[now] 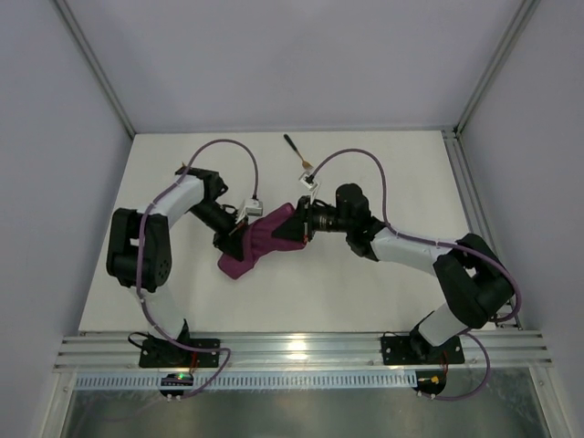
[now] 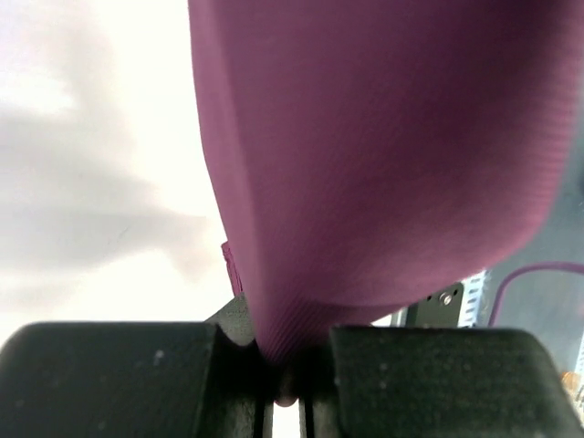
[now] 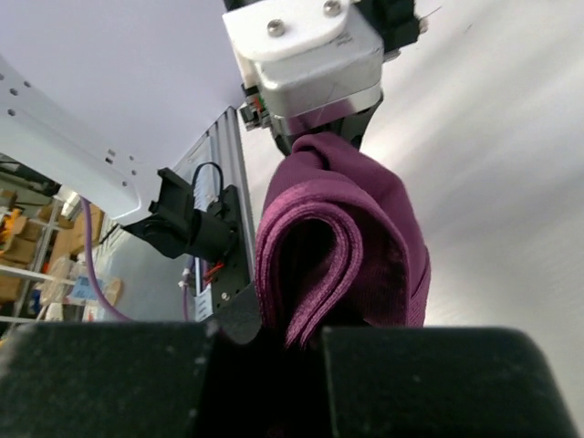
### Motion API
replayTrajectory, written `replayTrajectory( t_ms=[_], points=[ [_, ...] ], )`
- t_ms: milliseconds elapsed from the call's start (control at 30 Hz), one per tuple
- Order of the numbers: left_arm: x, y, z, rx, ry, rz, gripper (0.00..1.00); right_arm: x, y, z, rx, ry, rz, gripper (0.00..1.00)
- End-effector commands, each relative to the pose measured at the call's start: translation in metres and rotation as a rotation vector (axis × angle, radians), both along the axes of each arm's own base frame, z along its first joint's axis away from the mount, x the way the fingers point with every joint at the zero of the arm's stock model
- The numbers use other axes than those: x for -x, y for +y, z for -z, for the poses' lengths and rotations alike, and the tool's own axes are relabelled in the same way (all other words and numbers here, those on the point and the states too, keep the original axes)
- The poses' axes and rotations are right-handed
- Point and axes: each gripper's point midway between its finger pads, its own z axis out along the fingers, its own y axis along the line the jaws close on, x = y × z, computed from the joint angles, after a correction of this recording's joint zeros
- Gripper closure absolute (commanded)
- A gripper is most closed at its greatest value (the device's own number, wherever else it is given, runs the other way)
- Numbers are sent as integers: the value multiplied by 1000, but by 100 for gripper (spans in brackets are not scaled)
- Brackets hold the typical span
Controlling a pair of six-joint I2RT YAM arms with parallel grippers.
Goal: Fold the napkin into a case and place the utensils inside
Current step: Turn over the smaller rectangle folded napkin at the center of the board.
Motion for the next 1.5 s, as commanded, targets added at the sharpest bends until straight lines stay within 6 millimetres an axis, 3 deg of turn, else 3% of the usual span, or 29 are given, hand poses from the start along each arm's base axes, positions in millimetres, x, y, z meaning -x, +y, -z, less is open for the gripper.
replayTrajectory(
  t_ms=[0, 100, 233, 300, 333, 433, 533, 567, 700, 733, 800, 833, 1167, 1267, 1467],
  points=[
    [44, 32, -26, -75, 193, 35, 100, 15, 12, 0, -58, 153, -47, 96],
    [41, 50, -15, -118, 231, 25, 100, 13, 17, 7, -100, 227, -42, 96],
    [16, 55, 11, -149, 315, -14, 100, -6, 30, 53, -45, 365, 3, 96],
    [9, 54, 16, -150, 355, -20, 100, -21, 33, 58, -46, 375, 34, 96],
    [-1, 54, 17, -156, 346, -18, 99, -27, 33, 73, -32, 411, 54, 96],
    [-10, 62, 39, -211, 405, 19, 97, -56, 24, 87, -19, 441, 137, 96],
    [-19, 64, 48, -241, 415, 10, 95, -77, 13, 102, 42, 441, 193, 80],
    [-21, 65, 52, -273, 423, -3, 95, -80, 10, 104, 63, 426, 201, 60],
    [-27, 63, 63, -333, 377, -25, 85, -95, -17, 129, 273, 372, 294, 48],
    [-30, 61, 66, -338, 357, -28, 75, -106, -25, 128, 302, 341, 335, 46],
    [-29, 58, 66, -357, 335, -24, 58, -108, -38, 131, 359, 315, 345, 45],
    [-39, 54, 66, -372, 281, -56, 42, -120, -55, 130, 405, 265, 379, 43],
    [-72, 68, 55, -484, 47, -219, 35, -126, -73, 129, 494, 225, 439, 43],
    [-81, 70, 51, -498, -18, -282, 35, -127, -76, 117, 494, 191, 455, 43],
    [-74, 54, 19, -384, -55, -303, 34, -120, -74, 86, 476, 109, 466, 43]
  ],
)
